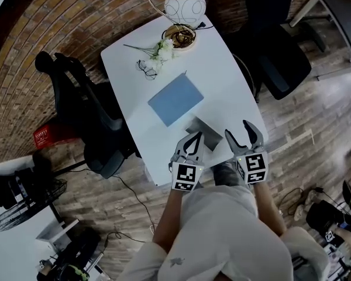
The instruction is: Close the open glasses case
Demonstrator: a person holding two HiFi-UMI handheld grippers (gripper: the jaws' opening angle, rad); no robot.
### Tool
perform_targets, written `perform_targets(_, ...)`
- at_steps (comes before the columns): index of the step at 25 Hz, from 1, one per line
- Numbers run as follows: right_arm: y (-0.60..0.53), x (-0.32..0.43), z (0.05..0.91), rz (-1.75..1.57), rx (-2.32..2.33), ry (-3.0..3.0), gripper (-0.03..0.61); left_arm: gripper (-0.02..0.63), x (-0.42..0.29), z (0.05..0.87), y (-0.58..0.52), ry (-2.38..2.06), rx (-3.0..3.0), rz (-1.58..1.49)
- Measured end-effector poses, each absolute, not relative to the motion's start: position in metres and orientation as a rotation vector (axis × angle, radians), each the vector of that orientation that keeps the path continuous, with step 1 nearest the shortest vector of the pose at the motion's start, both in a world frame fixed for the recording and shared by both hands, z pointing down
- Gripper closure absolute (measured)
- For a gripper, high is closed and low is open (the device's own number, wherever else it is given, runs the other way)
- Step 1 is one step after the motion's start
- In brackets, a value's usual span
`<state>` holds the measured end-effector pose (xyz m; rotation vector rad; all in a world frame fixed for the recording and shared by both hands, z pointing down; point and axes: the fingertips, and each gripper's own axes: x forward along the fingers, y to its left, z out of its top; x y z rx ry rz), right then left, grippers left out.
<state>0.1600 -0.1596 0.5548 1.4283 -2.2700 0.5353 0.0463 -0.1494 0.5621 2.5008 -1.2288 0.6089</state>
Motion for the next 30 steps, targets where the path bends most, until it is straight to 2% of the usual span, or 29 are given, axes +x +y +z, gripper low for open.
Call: perform_targets(30,-0.171,0.15,0.623,0.56,1.186,-2.257,0.288,0.609,0.056,0.627,-0.147,-1.273,2.344,0.688)
